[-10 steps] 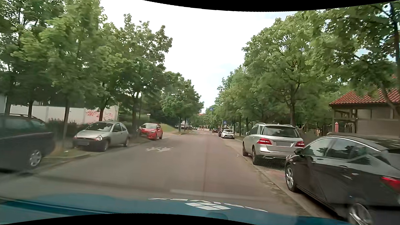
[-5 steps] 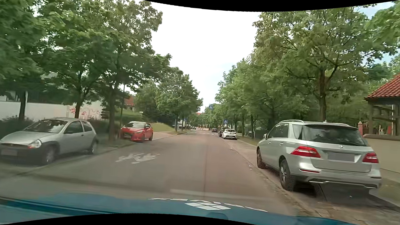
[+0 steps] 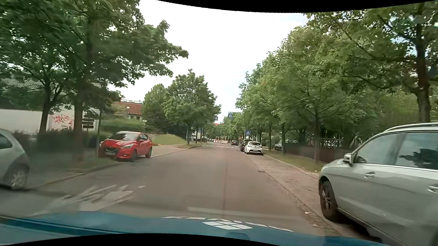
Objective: Follow the waypoints while adhering to traffic rules and regulations
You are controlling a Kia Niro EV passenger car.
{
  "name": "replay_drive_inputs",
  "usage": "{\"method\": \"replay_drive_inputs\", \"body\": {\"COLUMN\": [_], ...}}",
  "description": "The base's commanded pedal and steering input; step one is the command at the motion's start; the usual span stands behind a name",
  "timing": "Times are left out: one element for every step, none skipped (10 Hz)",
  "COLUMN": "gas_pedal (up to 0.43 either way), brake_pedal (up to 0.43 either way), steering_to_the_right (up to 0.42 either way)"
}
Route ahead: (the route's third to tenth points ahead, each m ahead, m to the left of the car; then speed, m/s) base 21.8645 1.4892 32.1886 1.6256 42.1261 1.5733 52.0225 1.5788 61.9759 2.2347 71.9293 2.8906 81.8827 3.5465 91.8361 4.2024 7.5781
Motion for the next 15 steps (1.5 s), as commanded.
{"method": "replay_drive_inputs", "body": {"gas_pedal": [0.150, 0.138, 0.118, 0.118, 0.118, 0.138, 0.157, 0.157, 0.157, 0.157, 0.150, 0.150, 0.150, 0.138, 0.138], "brake_pedal": [0.000, 0.000, 0.000, 0.000, 0.000, 0.000, 0.000, 0.000, 0.000, 0.000, 0.000, 0.000, 0.000, 0.000, 0.000], "steering_to_the_right": [0.002, 0.002, 0.001, 0.001, 0.001, 0.000, -0.003, -0.004, -0.004, -0.004, -0.005, -0.004, -0.005, -0.005, -0.005]}}
